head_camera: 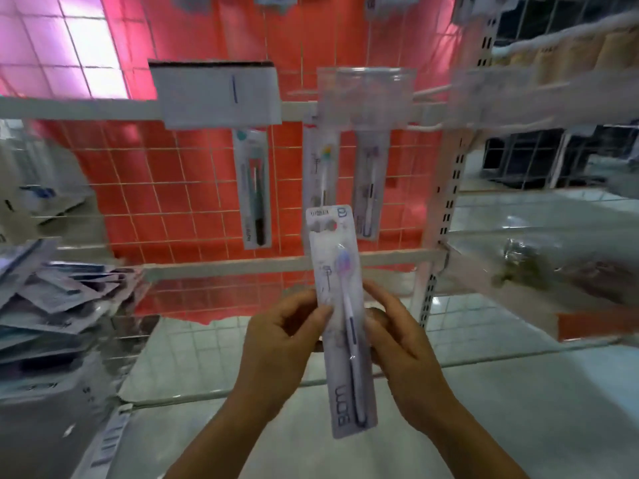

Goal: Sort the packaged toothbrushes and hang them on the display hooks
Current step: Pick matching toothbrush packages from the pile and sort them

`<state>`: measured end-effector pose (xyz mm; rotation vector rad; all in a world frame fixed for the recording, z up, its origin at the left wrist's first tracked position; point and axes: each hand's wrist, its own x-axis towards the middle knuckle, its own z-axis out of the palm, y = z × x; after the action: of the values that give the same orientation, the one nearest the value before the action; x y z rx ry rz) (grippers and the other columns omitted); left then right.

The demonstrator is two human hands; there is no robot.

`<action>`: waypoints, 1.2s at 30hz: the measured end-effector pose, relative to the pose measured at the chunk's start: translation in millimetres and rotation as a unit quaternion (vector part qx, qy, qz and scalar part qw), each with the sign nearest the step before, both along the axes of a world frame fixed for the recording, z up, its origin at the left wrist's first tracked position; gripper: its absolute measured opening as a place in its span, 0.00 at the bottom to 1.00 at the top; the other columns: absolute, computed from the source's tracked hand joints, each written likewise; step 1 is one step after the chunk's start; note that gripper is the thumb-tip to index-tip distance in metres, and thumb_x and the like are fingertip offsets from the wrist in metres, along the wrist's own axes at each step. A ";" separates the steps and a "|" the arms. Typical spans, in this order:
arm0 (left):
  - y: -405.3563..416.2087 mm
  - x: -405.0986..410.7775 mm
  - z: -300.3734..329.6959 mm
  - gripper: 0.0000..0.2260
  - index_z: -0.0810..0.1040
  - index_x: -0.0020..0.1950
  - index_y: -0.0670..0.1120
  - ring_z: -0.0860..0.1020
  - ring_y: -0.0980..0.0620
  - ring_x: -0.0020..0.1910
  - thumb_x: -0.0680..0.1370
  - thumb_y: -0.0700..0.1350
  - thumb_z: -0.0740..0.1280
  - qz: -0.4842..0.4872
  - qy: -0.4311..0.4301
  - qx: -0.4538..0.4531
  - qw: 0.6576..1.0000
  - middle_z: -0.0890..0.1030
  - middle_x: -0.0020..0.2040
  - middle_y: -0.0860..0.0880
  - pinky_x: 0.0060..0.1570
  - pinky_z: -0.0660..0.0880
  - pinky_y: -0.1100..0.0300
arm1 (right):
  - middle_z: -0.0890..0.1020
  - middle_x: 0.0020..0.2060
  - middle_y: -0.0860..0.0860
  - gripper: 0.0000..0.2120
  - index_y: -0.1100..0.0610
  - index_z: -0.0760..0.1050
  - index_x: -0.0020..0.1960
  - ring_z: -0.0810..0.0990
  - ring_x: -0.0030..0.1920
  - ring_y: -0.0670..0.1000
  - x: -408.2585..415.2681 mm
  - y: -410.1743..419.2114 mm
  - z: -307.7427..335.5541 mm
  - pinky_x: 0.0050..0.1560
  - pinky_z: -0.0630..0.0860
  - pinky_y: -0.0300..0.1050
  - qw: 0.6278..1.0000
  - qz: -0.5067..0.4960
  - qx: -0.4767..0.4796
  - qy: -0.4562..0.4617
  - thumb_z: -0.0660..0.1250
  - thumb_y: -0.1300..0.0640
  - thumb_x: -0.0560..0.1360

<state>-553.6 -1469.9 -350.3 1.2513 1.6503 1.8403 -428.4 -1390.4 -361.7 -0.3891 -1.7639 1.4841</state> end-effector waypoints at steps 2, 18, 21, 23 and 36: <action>2.3 0.1 -7.4 0.06 0.82 0.50 0.51 0.84 0.53 0.43 0.76 0.43 0.67 -0.006 0.019 0.015 1.000 0.85 0.44 0.54 0.39 0.81 0.61 | 0.82 0.52 0.43 0.24 0.41 0.62 0.68 0.82 0.53 0.46 0.3 -3.1 -9.1 0.47 0.80 0.39 0.999 -0.013 0.049 0.010 0.62 0.54 0.75; 31.6 33.1 10.3 0.07 0.79 0.49 0.56 0.82 0.60 0.46 0.73 0.48 0.66 -0.029 0.031 0.105 0.994 0.84 0.45 0.58 0.41 0.78 0.68 | 0.68 0.60 0.53 0.37 0.55 0.51 0.77 0.69 0.58 0.38 -6.3 10.3 -4.8 0.54 0.69 0.23 0.885 -0.288 0.362 0.045 0.67 0.54 0.73; 40.7 41.5 13.7 0.07 0.80 0.52 0.54 0.82 0.56 0.46 0.76 0.45 0.67 -0.030 0.045 0.098 0.994 0.84 0.46 0.54 0.44 0.80 0.64 | 0.67 0.61 0.52 0.39 0.54 0.50 0.77 0.71 0.57 0.42 3.5 26.3 6.5 0.52 0.70 0.23 0.878 -0.315 0.358 0.051 0.68 0.55 0.73; 45.5 45.4 15.4 0.07 0.80 0.51 0.54 0.83 0.55 0.46 0.77 0.44 0.66 -0.033 0.052 0.094 0.994 0.84 0.46 0.53 0.45 0.80 0.63 | 0.67 0.60 0.52 0.39 0.54 0.51 0.77 0.71 0.57 0.40 8.8 37.3 12.6 0.51 0.70 0.22 0.866 -0.337 0.366 0.047 0.68 0.53 0.72; 83.8 57.4 42.9 0.08 0.80 0.50 0.53 0.83 0.56 0.45 0.80 0.43 0.62 -0.060 -0.004 0.114 0.992 0.84 0.44 0.52 0.44 0.80 0.65 | 0.62 0.57 0.47 0.35 0.54 0.51 0.77 0.68 0.56 0.31 3.5 83.9 41.1 0.45 0.68 0.19 0.859 -0.353 0.364 0.076 0.60 0.47 0.74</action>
<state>-496.2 -1386.0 -307.5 1.3997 1.3572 1.9982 -424.8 -1306.5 -320.6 -0.4301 -1.6475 0.2780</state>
